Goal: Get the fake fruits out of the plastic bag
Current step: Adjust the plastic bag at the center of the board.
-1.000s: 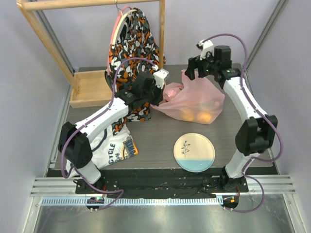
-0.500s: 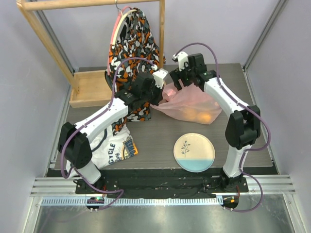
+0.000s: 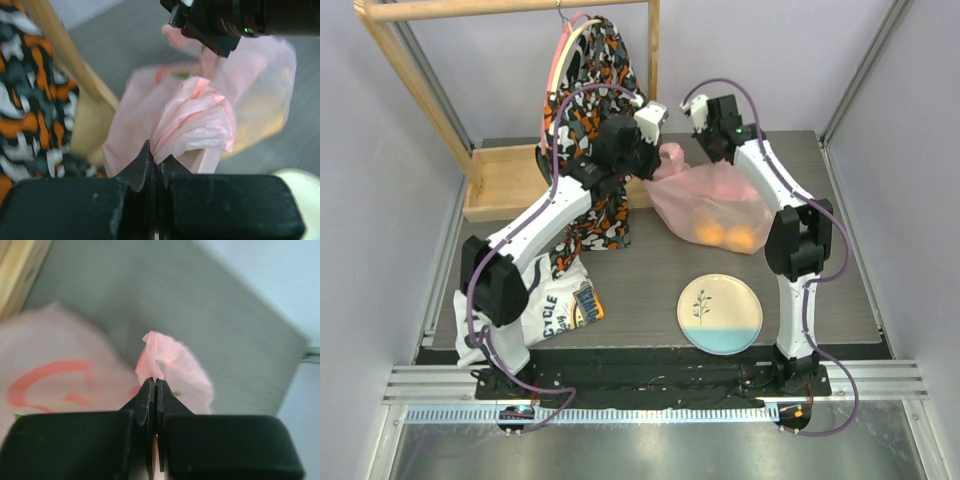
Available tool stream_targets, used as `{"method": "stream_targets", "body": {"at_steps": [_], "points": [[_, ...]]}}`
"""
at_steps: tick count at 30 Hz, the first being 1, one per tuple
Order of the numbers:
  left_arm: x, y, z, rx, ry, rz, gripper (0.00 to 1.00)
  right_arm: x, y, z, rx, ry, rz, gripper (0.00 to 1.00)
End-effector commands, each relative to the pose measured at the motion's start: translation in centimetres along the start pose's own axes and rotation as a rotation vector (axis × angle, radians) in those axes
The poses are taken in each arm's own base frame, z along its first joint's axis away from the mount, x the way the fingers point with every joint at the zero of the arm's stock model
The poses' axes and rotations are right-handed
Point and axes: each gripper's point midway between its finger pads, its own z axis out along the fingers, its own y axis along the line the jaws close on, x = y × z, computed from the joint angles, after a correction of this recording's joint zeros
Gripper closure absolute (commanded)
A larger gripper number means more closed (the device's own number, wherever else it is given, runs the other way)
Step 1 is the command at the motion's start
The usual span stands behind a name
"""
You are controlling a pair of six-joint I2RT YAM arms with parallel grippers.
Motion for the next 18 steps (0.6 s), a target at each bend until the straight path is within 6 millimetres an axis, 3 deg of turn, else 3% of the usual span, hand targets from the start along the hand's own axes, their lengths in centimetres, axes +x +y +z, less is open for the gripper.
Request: {"method": "stream_targets", "body": {"at_steps": [1, 2, 3, 4, 5, 6, 8, 9, 10, 11, 12, 13, 14, 15, 16, 17, 18], "points": [[-7.4, 0.9, 3.4, 0.000, -0.214, 0.001, 1.00, -8.3, -13.1, -6.0, 0.240, -0.259, 0.127, 0.99], [-8.2, 0.4, 4.3, 0.050, -0.252, -0.019, 1.00, -9.3, -14.6, -6.7, 0.256, -0.305, 0.159, 0.99], [-10.5, 0.8, 4.9, 0.069, -0.350, -0.039, 1.00, -9.8, -16.0, -6.9, 0.271, -0.339, 0.179, 0.99], [-11.8, 0.8, 6.6, 0.076, -0.388, -0.060, 1.00, -11.3, -18.8, -9.0, 0.325, -0.423, 0.201, 0.99], [-13.0, 1.3, 7.1, 0.044, -0.422, -0.052, 1.00, -11.9, -19.8, -10.1, 0.341, -0.466, 0.215, 0.99], [-15.0, 1.0, 7.1, 0.035, -0.484, -0.027, 1.00, -13.0, -21.0, -12.5, 0.359, -0.528, 0.220, 0.99], [-19.5, 1.9, 6.3, -0.035, -0.638, 0.032, 1.00, -13.4, -22.4, -14.6, 0.402, -0.591, 0.228, 0.99], [-20.7, 2.1, 5.8, -0.053, -0.677, 0.044, 1.00, -14.8, -23.3, -19.1, 0.441, -0.681, 0.237, 0.99], [-22.7, 2.8, 4.4, -0.100, -0.734, 0.048, 1.00, -13.2, -22.6, -17.9, 0.424, -0.643, 0.251, 0.99], [-23.6, 3.1, 3.5, -0.118, -0.764, 0.055, 1.00, -12.6, -22.7, -18.6, 0.427, -0.650, 0.266, 0.99], [-23.9, 3.2, 2.9, -0.126, -0.766, 0.066, 1.00, -12.6, -22.5, -20.0, 0.428, -0.687, 0.281, 0.99], [-23.0, 3.2, 3.3, -0.126, -0.738, 0.066, 1.00, -10.7, -21.1, -20.8, 0.408, -0.663, 0.278, 0.99], [-22.9, 3.0, 2.3, -0.119, -0.707, 0.056, 1.00, -9.7, -20.4, -21.7, 0.405, -0.663, 0.273, 0.99], [-20.4, 2.8, 3.6, -0.085, -0.628, 0.044, 1.00, -9.5, -19.2, -22.4, 0.381, -0.699, 0.251, 0.99], [-19.1, 2.3, 3.5, -0.040, -0.579, 0.037, 1.00, -6.5, -17.1, -23.1, 0.367, -0.666, 0.248, 0.99], [-19.1, 1.4, 1.7, 0.003, -0.569, 0.011, 1.00, -4.8, -16.1, -23.2, 0.366, -0.643, 0.260, 0.99], [-14.7, 1.5, 3.2, 0.022, -0.461, -0.003, 1.00, -2.6, -14.6, -22.8, 0.341, -0.588, 0.275, 0.99]]}}
